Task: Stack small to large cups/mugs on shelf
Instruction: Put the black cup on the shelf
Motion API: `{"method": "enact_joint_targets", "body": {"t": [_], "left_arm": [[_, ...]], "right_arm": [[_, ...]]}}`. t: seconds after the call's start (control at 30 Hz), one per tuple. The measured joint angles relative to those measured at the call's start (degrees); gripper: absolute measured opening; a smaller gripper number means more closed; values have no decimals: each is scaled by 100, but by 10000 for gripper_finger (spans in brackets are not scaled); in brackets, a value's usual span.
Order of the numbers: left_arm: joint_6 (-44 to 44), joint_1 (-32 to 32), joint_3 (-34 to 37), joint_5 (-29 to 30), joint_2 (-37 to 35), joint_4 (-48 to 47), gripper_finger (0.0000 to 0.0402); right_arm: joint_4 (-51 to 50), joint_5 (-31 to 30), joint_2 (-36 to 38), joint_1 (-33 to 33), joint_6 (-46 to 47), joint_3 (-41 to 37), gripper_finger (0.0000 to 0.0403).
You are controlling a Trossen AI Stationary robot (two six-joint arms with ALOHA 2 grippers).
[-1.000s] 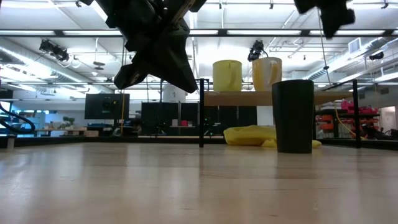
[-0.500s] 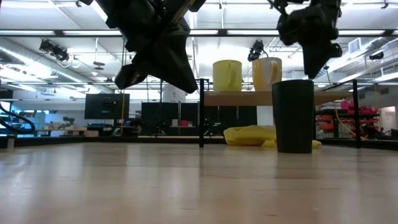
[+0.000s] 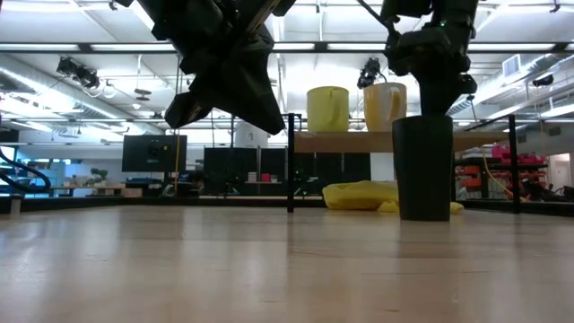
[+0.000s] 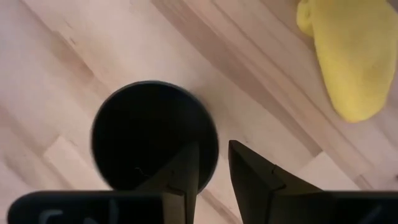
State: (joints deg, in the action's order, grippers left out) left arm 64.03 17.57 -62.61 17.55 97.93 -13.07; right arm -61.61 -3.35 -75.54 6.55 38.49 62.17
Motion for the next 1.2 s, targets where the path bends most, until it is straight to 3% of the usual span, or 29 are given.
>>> {"method": "enact_joint_targets", "body": {"t": [0.97,1.2], "left_arm": [[129,4,0,-38,0,-4,33],[129,4,0,-38,0,-5,30]], "right_arm": [[70,-115,-459,0,-224,2,93],[13,-112,-462,0,-228,2,61]]}}
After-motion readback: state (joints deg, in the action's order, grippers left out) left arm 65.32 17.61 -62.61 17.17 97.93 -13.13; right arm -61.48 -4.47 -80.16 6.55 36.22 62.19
